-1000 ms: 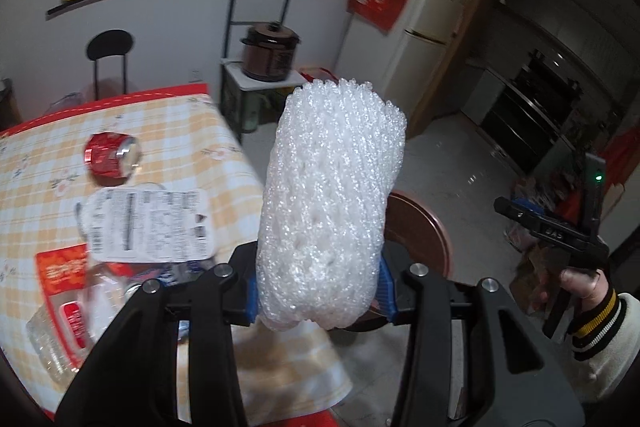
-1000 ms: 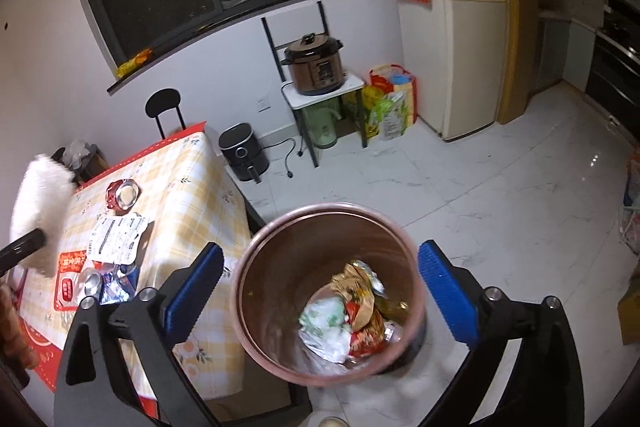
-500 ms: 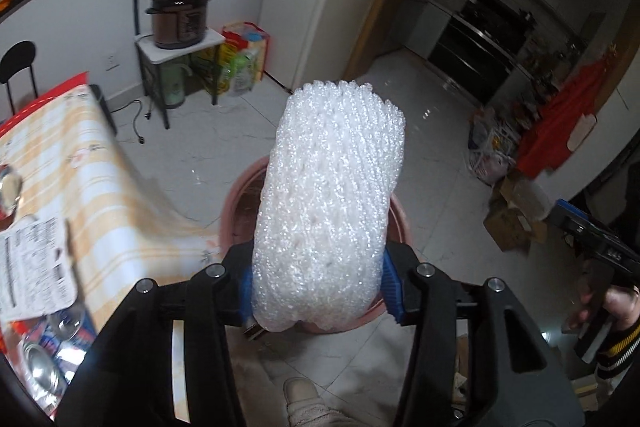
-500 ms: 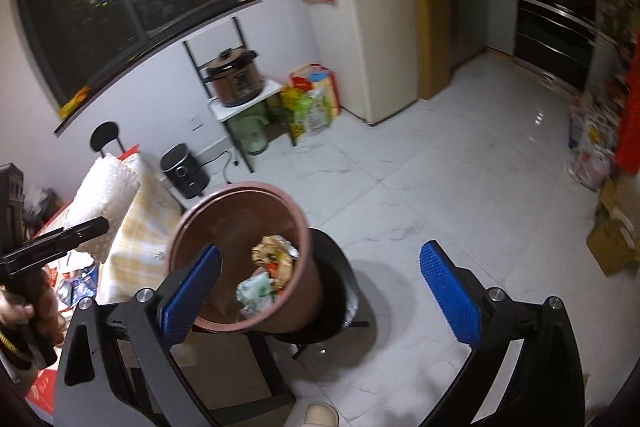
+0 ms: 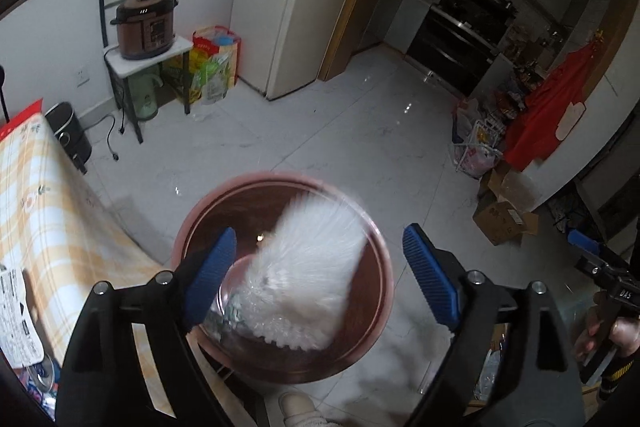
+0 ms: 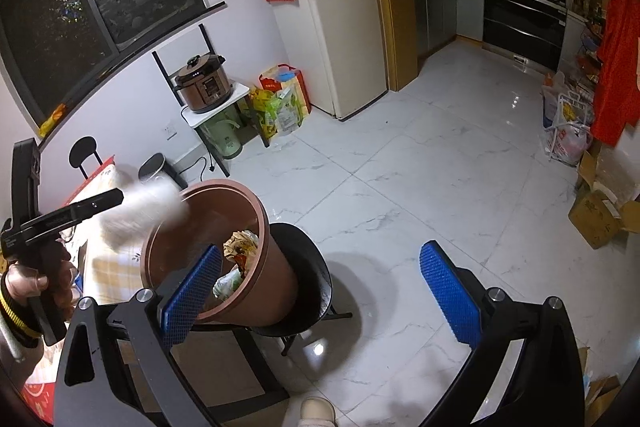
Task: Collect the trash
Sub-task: 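Lower the bubble-wrap sleeve into the bin and open the left tool, then move both open tools back over the table toward the remaining trash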
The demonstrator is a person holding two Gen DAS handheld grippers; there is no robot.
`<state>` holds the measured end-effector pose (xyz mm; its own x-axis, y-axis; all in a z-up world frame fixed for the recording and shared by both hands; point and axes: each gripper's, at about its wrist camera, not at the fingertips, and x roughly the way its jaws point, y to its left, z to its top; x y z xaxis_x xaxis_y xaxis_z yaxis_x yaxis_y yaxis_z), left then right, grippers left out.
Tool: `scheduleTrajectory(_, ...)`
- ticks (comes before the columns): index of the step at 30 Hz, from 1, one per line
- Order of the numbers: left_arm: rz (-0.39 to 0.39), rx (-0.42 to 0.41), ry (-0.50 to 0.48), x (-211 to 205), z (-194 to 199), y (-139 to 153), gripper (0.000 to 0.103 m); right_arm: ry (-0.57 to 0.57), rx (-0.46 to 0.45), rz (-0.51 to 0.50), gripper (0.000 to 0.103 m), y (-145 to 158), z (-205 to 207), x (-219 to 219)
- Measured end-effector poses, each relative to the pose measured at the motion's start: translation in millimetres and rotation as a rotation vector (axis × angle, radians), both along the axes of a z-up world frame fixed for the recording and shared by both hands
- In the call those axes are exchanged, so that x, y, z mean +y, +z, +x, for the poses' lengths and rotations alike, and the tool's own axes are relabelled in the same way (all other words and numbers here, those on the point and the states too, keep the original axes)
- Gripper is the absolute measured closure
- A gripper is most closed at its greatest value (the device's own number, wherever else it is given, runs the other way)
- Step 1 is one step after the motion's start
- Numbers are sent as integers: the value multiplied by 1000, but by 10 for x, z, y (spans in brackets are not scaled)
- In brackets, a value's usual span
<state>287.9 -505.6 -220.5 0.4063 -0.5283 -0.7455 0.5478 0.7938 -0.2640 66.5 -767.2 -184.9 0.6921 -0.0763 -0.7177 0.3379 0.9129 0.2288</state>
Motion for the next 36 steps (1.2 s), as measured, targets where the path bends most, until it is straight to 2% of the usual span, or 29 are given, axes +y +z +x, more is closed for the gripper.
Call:
scheduleTrajectory(5, -14, -32, 32, 131, -91, 170, 17, 39, -22, 10, 5, 39, 62, 106)
scheduleTrajectory(9, -9, -71, 86, 456, -256, 346, 15, 86, -43, 21, 5, 83, 168, 237)
scheduleTrajectory(12, -7, -100, 152, 826, -426, 493, 15, 136, -59, 31, 5, 132, 285, 370)
scheduleTrajectory(19, -7, -165, 414, 2075, -924, 877, 15, 295, -91, 52, 5, 224, 661, 899)
scheduleTrajectory(24, 19, -204, 663, 3102, -1492, 1120, 15, 449, -100, 78, 5, 262, 969, 1559)
scheduleTrajectory(29, 21, -180, 873, 3896, -2081, 1105, 15, 618, -78, 81, 5, 279, 1130, 2343)
scheduleTrajectory(33, 10, -133, 959, 4284, -2417, 973, 15, 727, -53, 72, 5, 287, 1170, 2956)
scheduleTrajectory(36, -3, -108, 981, 4488, -2560, 882, 15, 778, -42, 61, 5, 314, 1162, 3322)
